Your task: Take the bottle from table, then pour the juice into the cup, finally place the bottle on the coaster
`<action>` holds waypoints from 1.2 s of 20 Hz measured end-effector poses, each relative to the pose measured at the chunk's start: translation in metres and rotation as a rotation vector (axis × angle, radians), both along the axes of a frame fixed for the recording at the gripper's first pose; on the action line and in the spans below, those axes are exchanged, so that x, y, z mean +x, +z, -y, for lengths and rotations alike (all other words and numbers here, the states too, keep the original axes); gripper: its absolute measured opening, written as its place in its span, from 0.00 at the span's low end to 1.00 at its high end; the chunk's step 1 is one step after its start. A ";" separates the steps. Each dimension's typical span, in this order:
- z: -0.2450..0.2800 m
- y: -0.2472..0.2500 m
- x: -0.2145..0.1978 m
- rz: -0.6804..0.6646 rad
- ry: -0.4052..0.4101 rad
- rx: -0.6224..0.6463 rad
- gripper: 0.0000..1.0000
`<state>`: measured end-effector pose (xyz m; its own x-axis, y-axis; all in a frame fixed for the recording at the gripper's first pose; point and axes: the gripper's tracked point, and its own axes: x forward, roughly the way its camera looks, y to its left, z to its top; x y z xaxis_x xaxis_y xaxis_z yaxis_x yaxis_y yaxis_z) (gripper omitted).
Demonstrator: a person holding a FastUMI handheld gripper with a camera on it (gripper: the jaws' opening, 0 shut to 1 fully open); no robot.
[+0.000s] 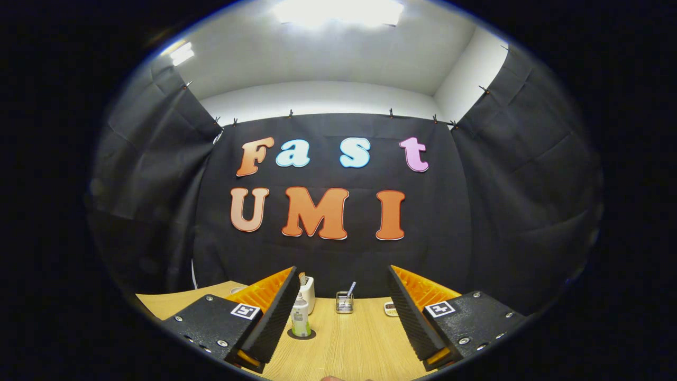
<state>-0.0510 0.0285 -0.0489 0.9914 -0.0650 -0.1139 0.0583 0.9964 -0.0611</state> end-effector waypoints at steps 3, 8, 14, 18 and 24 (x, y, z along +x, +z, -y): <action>0.009 0.005 0.000 0.011 -0.036 0.002 0.97; 0.000 0.005 -0.006 0.031 -0.017 0.033 0.97; -0.003 0.004 -0.004 0.048 -0.025 0.042 0.97; -0.006 0.004 -0.006 0.059 -0.027 0.008 0.97; -0.017 0.005 -0.005 0.072 0.004 -0.022 0.97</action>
